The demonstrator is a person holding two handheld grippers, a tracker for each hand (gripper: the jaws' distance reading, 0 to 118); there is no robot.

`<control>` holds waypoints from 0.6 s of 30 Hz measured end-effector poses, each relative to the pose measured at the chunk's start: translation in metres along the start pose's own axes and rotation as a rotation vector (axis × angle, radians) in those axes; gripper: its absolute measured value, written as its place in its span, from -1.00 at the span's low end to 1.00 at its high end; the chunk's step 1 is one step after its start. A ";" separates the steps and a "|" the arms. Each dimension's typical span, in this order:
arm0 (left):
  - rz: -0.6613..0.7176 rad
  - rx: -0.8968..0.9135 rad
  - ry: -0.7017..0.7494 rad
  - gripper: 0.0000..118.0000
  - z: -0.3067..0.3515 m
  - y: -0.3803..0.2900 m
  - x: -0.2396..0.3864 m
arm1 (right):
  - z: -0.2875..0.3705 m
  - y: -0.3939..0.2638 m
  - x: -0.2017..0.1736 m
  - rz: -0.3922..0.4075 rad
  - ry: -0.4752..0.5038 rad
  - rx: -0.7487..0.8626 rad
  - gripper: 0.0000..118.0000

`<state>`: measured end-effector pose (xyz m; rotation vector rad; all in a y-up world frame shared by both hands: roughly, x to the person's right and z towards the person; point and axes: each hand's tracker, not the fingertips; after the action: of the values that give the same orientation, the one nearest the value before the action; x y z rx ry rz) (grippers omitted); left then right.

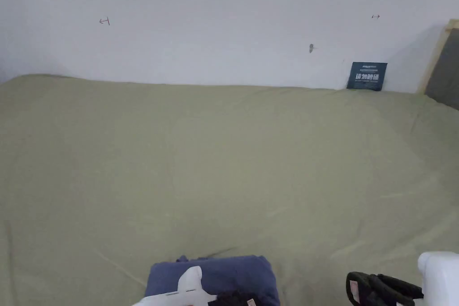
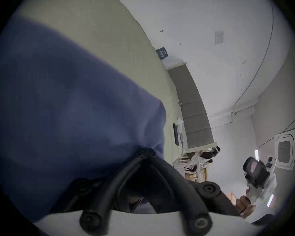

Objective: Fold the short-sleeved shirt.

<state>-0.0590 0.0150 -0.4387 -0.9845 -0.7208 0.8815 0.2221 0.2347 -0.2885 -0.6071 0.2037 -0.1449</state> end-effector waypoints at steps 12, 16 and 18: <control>-0.115 -0.022 -0.034 -1.00 0.048 0.012 0.043 | -0.065 0.007 0.006 -0.060 0.148 -0.035 -0.98; -0.246 0.097 0.039 -1.00 0.150 0.070 0.062 | -0.124 0.007 0.008 -0.137 0.401 -0.126 -0.98; -0.273 0.160 0.094 -1.00 0.190 0.087 0.055 | -0.167 -0.003 0.003 -0.191 0.527 -0.215 -0.98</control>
<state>-0.2175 0.1619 -0.4380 -0.7590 -0.6754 0.6390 0.1858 0.1400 -0.4209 -0.7952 0.6786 -0.4732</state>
